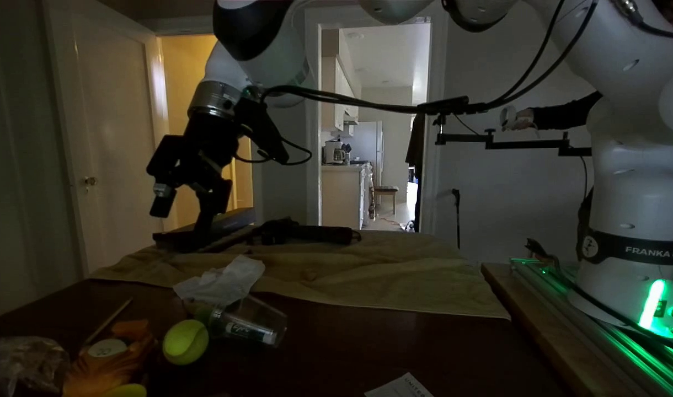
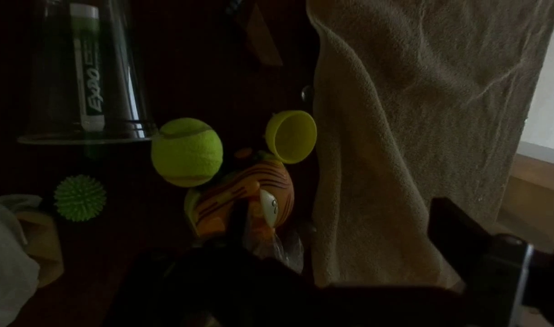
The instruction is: Put the marker inside the clear cup
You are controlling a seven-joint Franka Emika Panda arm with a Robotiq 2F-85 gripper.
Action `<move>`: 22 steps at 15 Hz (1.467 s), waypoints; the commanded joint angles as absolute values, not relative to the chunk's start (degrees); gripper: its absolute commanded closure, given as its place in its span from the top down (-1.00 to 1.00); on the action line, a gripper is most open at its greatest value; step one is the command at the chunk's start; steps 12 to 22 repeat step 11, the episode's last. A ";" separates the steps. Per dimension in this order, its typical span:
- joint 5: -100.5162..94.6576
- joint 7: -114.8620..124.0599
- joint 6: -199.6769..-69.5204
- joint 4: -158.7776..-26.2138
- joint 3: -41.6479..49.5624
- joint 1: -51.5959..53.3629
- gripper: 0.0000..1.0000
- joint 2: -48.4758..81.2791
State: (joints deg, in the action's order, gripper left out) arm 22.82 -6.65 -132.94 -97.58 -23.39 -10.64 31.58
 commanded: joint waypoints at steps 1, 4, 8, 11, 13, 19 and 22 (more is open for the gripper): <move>22.97 -6.24 -125.62 -93.16 -17.36 -5.80 1.00 33.05; 24.66 -7.59 -128.01 -95.63 -15.64 -4.83 1.00 31.54; 24.56 -7.53 -128.03 -95.64 -15.33 -4.46 1.00 31.57; 24.56 -7.53 -128.04 -95.64 -15.33 -4.45 1.00 31.57; 24.56 -7.53 -128.04 -95.64 -15.33 -4.45 1.00 31.57; 24.56 -7.53 -128.04 -95.64 -15.33 -4.45 1.00 31.57; 24.56 -7.53 -128.04 -95.64 -15.33 -4.45 1.00 31.57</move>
